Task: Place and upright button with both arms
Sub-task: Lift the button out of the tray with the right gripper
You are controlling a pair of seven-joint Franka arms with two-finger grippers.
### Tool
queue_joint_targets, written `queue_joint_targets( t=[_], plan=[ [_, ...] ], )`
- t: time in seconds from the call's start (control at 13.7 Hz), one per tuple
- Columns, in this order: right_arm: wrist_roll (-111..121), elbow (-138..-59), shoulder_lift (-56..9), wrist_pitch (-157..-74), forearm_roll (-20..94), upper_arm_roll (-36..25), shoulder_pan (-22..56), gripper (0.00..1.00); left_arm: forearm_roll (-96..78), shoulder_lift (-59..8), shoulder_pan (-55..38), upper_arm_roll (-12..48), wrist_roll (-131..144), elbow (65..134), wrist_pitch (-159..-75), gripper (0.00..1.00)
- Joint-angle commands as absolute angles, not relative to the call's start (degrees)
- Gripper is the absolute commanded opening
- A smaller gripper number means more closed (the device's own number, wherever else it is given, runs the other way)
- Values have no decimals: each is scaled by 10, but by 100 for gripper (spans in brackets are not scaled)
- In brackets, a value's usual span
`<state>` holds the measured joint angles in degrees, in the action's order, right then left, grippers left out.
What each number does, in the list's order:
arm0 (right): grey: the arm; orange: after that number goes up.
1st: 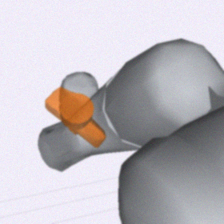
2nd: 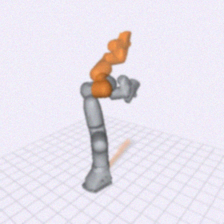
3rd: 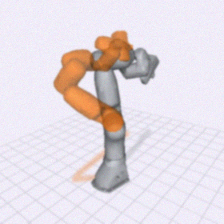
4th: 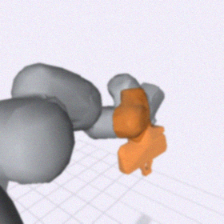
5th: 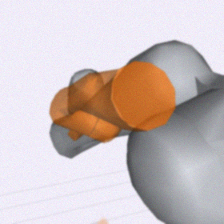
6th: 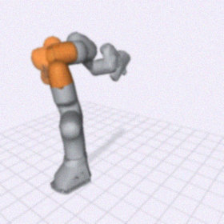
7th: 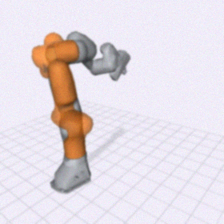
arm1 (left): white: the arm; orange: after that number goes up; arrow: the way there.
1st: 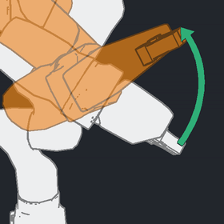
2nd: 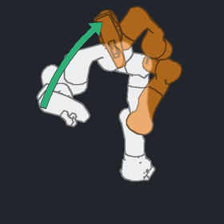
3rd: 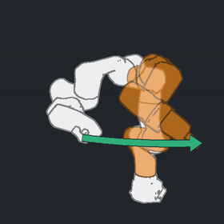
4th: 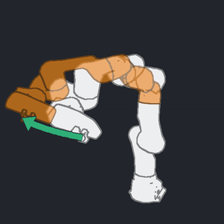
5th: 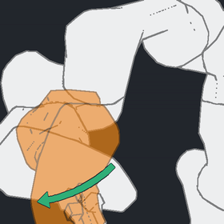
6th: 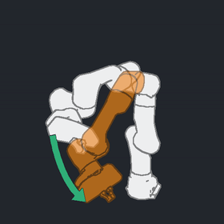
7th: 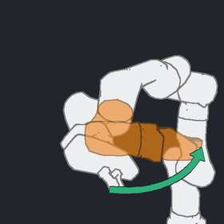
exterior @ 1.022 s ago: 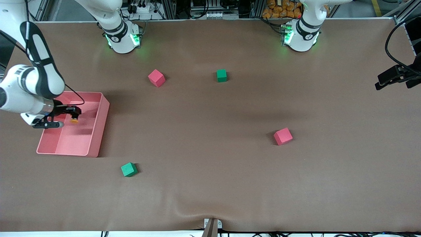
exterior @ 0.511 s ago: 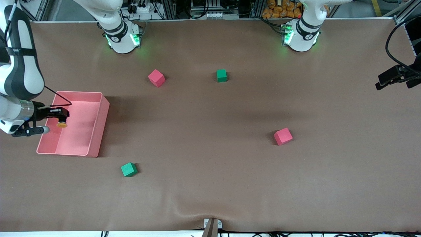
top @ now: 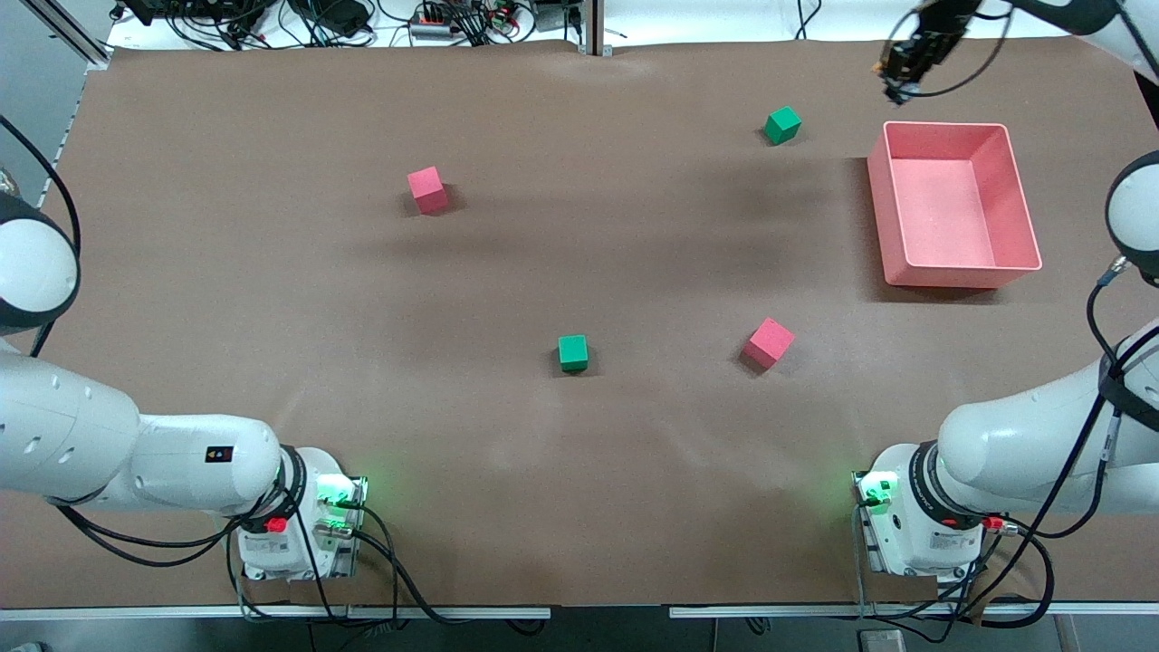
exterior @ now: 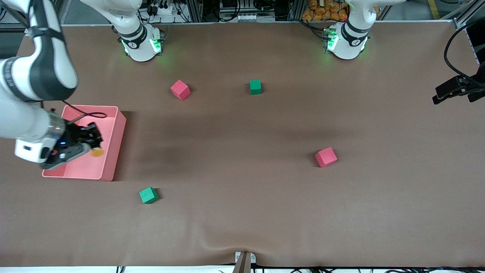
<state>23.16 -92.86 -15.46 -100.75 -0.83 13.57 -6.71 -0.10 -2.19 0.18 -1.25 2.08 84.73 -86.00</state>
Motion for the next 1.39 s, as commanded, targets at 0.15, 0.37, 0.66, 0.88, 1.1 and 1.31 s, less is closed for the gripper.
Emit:
queue_joint_targets(
  t=[0.15, 0.37, 0.66, 0.88, 1.1, 1.31],
  plan=[
    [180, -910, -210, -1080, -4, 132, 24, 14, -12, -24, 5, -12, 6, 840, -853, 100],
    [40, -910, -242, -1127, -4, 132, 98, 14, -12, -24, 6, -12, 6, 839, -853, 100],
    [-111, -909, -282, -1180, -8, 131, 179, 14, -12, -25, 5, -12, 6, 840, -853, 100],
    [-162, -892, -327, -1212, -9, 131, 215, 15, -12, -24, 6, -12, 6, 840, -853, 100],
    [-255, -841, -381, -1213, -10, 131, 251, 14, -12, -25, 4, -12, 6, 840, -853, 100],
    [-296, -812, -414, -1213, -11, 131, 275, 14, -12, -25, 3, -12, 4, 840, -853, 100]
  ],
)
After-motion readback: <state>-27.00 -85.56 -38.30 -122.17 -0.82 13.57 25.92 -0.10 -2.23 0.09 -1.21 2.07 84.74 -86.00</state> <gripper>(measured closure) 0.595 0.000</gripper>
